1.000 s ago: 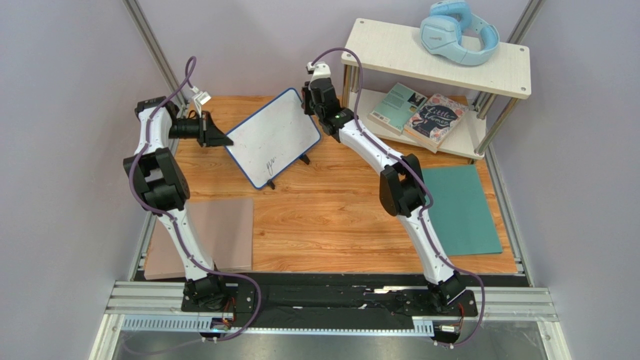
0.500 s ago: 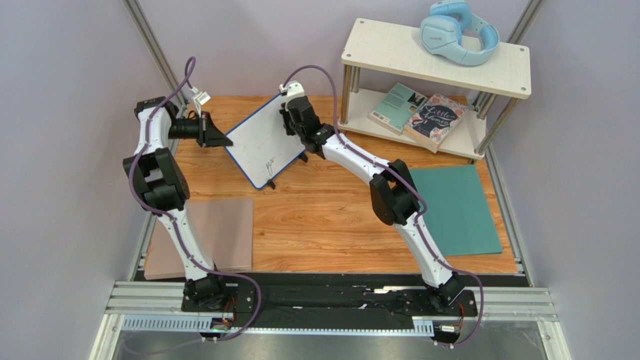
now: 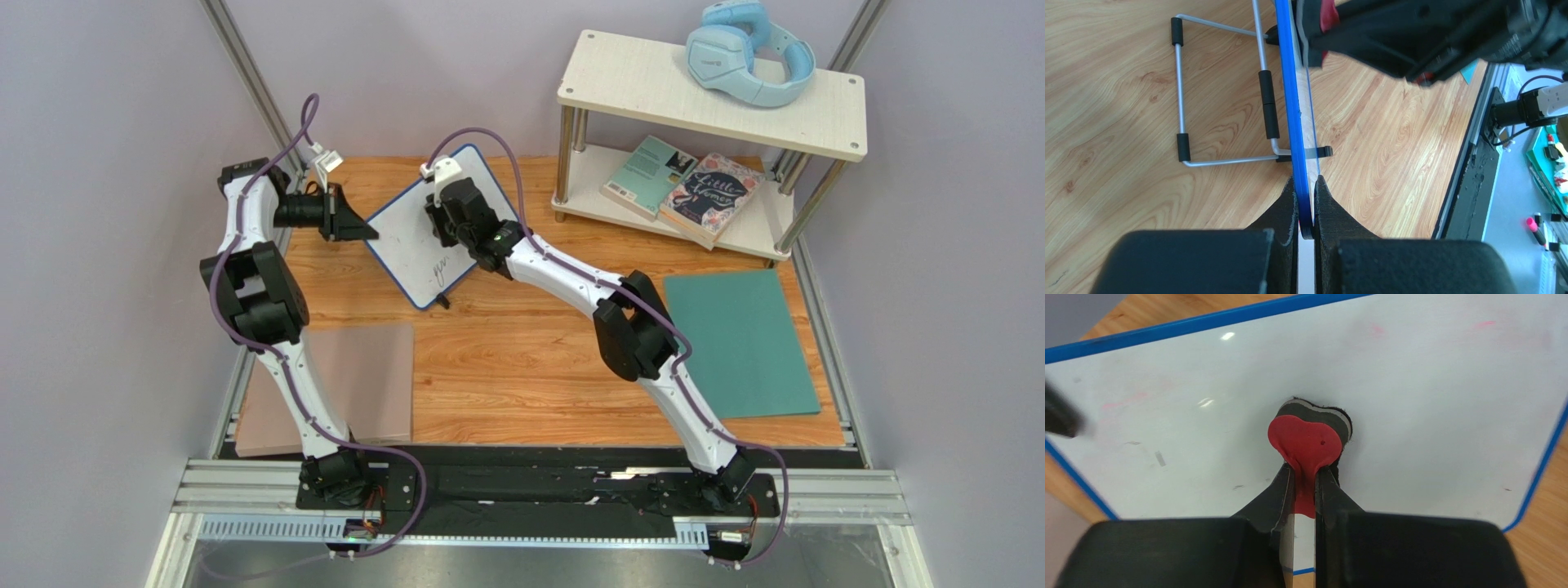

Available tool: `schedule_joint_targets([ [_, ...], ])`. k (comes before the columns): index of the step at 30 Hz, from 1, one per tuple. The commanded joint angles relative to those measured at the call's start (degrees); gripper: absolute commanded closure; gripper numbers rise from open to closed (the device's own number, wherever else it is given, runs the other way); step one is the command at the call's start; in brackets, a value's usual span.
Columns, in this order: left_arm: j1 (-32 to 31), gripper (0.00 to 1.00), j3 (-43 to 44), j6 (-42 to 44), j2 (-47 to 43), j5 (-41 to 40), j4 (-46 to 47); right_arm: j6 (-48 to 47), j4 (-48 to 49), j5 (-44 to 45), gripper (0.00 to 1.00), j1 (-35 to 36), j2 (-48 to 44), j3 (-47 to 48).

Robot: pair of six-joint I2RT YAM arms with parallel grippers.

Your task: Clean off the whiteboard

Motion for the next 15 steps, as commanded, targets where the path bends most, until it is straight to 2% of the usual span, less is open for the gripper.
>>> schedule_joint_targets([
  [1,-3.07,1.00,-0.79,9.70,-1.50,-1.63,-17.35,1.47,-1.53,-9.56,1.00,5.22,-0.39,-0.93],
  [7,-2.99,1.00,-0.53,9.43,-1.50,-1.28,-17.35,2.17,-1.89,-12.28,1.00,7.07,-0.04,-0.84],
  [13,-3.16,1.00,-0.79,9.52,-1.59,-1.28,-17.35,3.84,-1.10,-10.44,1.00,7.60,1.54,2.05],
  [15,-3.16,1.00,-0.79,9.44,-1.59,-1.46,-17.35,3.66,-0.92,-6.32,1.00,7.60,2.51,4.60],
])
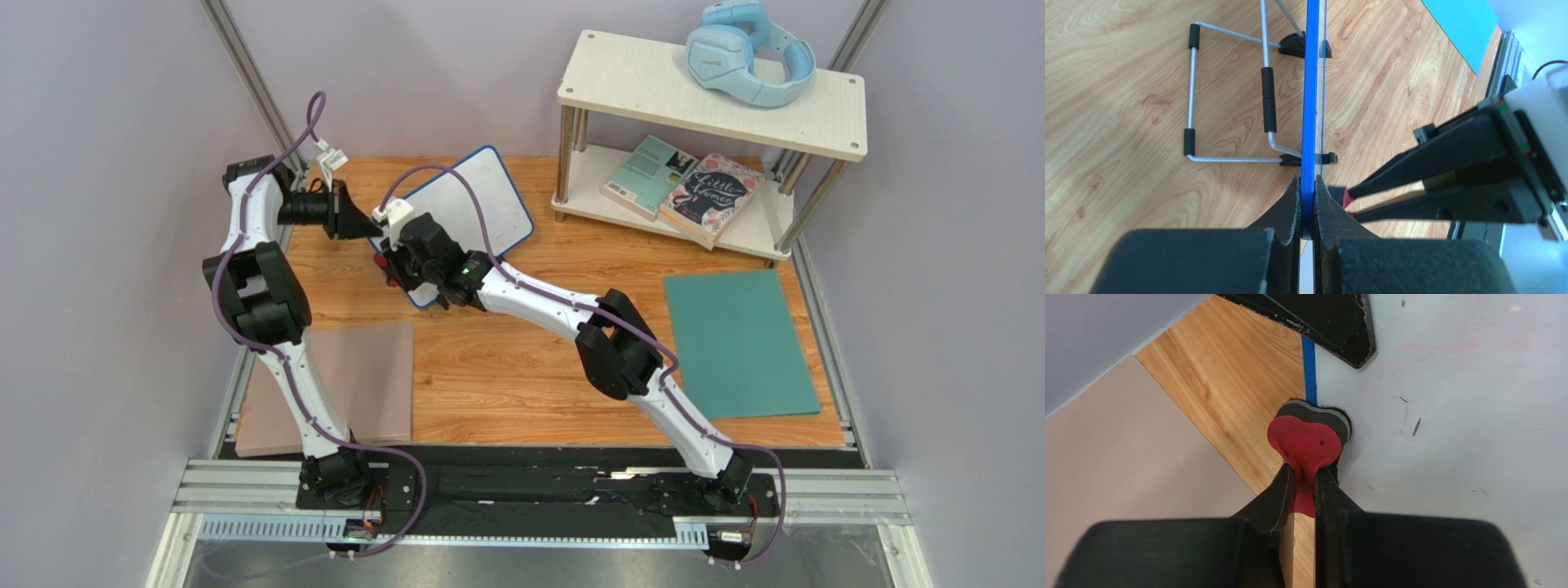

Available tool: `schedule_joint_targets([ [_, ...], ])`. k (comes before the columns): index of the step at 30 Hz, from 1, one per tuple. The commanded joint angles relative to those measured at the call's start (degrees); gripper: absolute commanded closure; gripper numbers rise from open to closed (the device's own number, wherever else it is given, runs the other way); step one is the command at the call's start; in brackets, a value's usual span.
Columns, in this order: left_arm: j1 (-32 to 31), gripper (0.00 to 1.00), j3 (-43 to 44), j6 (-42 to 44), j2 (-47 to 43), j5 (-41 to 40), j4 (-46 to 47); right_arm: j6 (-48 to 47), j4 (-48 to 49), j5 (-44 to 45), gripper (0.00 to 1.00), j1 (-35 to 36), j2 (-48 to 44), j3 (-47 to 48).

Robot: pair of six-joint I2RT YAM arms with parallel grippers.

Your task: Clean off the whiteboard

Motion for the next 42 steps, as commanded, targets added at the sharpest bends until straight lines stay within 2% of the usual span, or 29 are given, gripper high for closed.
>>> schedule_joint_targets([
  [1,-2.22,1.00,-0.79,6.24,-1.24,-2.48,-18.16,0.87,0.39,4.20,1.00,-0.38,2.14,5.17],
  [5,-2.22,1.00,-0.71,6.15,-1.33,-2.57,-18.16,0.78,0.04,6.85,1.00,-1.43,2.14,7.20],
  [10,-2.22,1.00,-0.79,5.89,-1.50,-2.57,-18.16,-0.19,0.30,7.20,1.00,-2.92,-1.19,0.99],
  [14,-2.22,1.00,-0.71,5.28,-1.16,-2.57,-18.16,-4.05,2.85,11.75,1.00,-3.01,-2.87,-5.45],
  [21,-2.14,1.00,-1.93,5.01,-0.89,-3.45,-17.98,-10.56,2.41,20.91,1.00,-3.19,-0.85,-7.39],
  [28,-2.14,1.00,-5.09,1.15,-0.98,-5.56,-13.24,-7.84,1.45,20.82,1.00,-6.87,-1.29,-10.90],
  [33,-1.96,1.00,-5.54,-0.61,-0.63,-6.18,-11.22,-2.31,0.22,19.68,1.00,-10.39,-2.70,-13.36],
  [39,-1.87,1.00,-4.57,-1.58,0.25,-5.74,-11.21,0.42,-3.12,19.51,1.00,-12.07,-3.05,-12.49],
  [42,-1.87,1.00,-3.78,-1.93,0.69,-5.74,-11.30,1.82,-5.23,16.35,1.00,-12.07,-2.17,-10.82],
])
